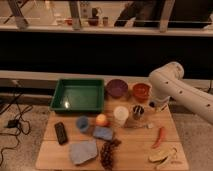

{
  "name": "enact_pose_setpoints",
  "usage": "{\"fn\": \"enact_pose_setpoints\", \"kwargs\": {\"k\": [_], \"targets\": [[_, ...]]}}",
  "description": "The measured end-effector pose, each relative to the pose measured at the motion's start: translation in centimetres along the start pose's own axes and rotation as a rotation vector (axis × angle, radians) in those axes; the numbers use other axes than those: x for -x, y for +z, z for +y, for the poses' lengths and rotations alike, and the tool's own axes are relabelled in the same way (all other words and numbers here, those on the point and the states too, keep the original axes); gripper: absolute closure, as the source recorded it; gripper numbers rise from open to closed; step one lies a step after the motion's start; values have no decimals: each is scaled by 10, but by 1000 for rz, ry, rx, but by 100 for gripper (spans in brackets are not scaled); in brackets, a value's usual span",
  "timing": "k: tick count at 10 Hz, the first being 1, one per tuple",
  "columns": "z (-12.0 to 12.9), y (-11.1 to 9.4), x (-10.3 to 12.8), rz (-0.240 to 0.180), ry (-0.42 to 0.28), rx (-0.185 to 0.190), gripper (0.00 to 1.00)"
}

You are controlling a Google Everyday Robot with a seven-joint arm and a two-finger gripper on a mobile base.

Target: Wipe red bowl with brush

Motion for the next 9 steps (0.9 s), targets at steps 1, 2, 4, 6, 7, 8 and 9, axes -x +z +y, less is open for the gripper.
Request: {"fn": "enact_pose_setpoints", "kwargs": {"k": [1,2,4,6,7,8,9], "targets": [[-1,2,-1,-2,-4,-1,100],[-4,10,-4,-6,-16,3,100],[0,28,-8,-18,-20,16,100],[3,37,-12,-25,-18,23,100],[6,40,-13,-31,-15,27,100],[8,43,-14,-35,-13,32,100],[11,48,-14,-38,-13,42,100]]}}
